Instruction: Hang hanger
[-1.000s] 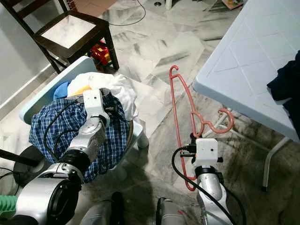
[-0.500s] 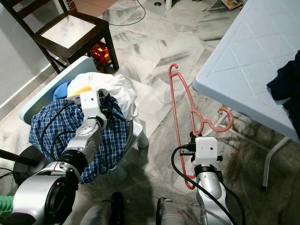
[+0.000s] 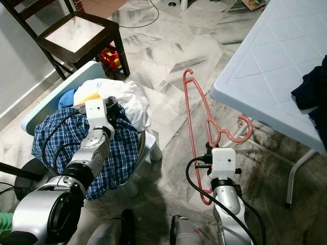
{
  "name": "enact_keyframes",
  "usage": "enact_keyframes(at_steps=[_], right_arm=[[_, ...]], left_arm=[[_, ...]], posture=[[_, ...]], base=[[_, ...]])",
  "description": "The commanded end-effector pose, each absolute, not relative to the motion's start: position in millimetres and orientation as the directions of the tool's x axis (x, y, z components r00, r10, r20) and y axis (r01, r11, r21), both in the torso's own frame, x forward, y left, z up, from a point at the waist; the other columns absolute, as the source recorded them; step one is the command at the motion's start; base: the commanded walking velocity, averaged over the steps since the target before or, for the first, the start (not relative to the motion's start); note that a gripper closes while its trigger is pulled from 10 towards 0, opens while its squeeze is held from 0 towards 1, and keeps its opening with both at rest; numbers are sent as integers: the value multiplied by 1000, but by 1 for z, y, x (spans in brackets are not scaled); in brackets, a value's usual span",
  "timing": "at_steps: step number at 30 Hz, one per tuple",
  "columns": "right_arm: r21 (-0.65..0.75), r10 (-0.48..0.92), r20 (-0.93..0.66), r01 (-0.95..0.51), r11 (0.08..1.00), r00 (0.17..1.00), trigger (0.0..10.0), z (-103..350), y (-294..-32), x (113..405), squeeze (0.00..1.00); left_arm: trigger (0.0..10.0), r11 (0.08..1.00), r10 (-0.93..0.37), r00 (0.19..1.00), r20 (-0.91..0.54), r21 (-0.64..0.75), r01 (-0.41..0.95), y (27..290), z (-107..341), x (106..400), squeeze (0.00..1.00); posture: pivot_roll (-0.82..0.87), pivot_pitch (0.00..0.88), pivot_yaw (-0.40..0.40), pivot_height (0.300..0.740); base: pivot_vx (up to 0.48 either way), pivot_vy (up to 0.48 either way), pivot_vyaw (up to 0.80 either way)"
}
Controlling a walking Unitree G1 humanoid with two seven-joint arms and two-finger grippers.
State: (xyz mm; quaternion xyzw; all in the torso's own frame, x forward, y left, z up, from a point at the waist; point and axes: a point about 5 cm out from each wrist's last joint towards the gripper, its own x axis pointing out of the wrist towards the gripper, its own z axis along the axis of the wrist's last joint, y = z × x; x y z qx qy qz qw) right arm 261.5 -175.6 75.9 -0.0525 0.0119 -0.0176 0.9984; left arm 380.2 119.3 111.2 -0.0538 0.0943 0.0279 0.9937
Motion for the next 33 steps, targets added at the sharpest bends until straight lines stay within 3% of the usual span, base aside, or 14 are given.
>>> enact_keyframes(at_steps=[1, 22, 28, 33], right_arm=[[-103, -41, -30, 38, 994, 999, 10000, 72, -176, 258, 0], [-100, -50, -28, 47, 994, 998, 10000, 71, -175, 259, 0], [-104, -60, -27, 57, 993, 998, 10000, 70, -179, 257, 0], [-105, -53, -31, 50, 993, 998, 10000, 69, -178, 258, 0]], left_arm=[[0, 994, 43, 978, -204, -86, -62, 119, 107, 378, 0], [0, 998, -41, 995, -92, -55, 36, 104, 108, 369, 0], [0, 987, -127, 991, 40, 103, 123, 113, 107, 344, 0], [0, 970, -168, 984, 62, 190, 154, 124, 98, 325, 0]], posture=[[-100, 274, 22, 740], [-91, 265, 35, 740], [-82, 265, 31, 740], [-61, 264, 23, 740]], base=[[0, 0, 0], [0, 0, 0], [0, 0, 0], [0, 0, 0]])
